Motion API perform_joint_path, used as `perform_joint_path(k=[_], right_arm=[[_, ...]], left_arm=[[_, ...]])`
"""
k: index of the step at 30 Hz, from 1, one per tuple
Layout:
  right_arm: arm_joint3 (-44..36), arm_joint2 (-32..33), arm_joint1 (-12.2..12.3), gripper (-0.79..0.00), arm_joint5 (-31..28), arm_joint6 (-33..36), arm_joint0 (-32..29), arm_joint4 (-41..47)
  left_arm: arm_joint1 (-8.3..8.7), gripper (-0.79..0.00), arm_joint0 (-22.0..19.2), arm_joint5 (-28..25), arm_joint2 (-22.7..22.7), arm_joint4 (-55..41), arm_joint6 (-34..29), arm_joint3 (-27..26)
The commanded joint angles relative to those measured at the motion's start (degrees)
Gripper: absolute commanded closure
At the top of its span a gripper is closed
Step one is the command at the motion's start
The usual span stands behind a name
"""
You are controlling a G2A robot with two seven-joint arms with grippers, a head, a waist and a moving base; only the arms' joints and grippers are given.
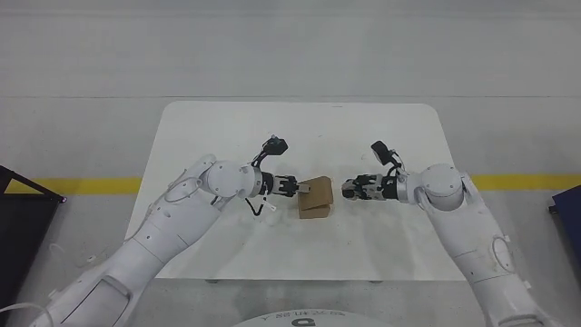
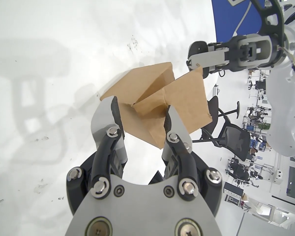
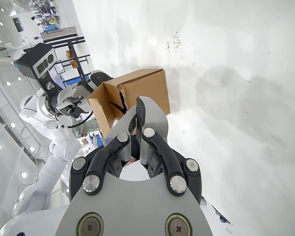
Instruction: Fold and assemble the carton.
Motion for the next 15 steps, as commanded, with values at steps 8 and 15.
perform_joint_path(k=[8,15], right_arm=[[-1.10,1.91,0.80,-0.219,-3.51,1.77,-2.13,1.97],[-2.09,1.19,1.27,-0.200,-4.01,3.41,-2.51,0.69]], left_arm=[[-0.14,-0.345,0.15,-0.27,0.15,0.49,-0.44,0.34],[-0.45,-0.342,-0.13,-0.35,0.39,0.42,-0.41,1.00]])
